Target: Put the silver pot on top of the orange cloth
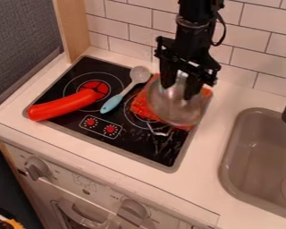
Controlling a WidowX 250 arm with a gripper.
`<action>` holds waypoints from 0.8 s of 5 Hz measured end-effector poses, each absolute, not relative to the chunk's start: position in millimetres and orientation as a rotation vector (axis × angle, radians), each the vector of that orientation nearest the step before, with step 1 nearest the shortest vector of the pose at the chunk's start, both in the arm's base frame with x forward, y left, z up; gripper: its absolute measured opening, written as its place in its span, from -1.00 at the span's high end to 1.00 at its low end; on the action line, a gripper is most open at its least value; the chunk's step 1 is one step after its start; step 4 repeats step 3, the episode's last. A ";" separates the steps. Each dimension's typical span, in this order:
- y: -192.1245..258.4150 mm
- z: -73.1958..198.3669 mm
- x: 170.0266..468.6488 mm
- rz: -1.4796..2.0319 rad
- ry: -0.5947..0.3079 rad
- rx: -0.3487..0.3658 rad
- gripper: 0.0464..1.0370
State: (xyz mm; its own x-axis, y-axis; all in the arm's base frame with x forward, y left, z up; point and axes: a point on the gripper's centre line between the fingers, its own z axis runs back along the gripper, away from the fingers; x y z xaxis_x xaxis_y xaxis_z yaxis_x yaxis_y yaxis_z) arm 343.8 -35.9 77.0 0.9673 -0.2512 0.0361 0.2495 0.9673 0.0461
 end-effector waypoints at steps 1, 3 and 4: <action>-5.5 105.7 335.7 -0.119 -0.110 -0.010 -0.93; 26.1 106.2 317.4 -0.011 -0.087 0.009 -0.93; 26.1 106.2 317.4 -0.011 -0.087 0.009 -0.93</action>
